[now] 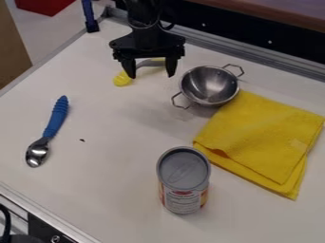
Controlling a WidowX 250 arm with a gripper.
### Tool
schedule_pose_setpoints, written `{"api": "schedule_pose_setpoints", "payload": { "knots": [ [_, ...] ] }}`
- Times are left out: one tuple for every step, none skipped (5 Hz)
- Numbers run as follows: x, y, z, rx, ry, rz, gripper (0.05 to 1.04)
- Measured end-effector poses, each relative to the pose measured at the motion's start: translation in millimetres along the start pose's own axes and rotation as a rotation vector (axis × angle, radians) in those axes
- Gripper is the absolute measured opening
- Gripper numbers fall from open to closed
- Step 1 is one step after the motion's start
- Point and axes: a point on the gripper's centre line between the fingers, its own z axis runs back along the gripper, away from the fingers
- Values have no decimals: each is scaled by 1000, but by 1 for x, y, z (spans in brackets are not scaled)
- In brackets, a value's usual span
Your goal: Move the can to the center left side of the table
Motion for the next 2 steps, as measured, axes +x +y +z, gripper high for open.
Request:
{"api": "schedule_pose_setpoints", "payload": {
  "knots": [
    [-11,3,-9,12,40,1,999],
    [-19,18,2,15,46,-21,999]
  ]
}}
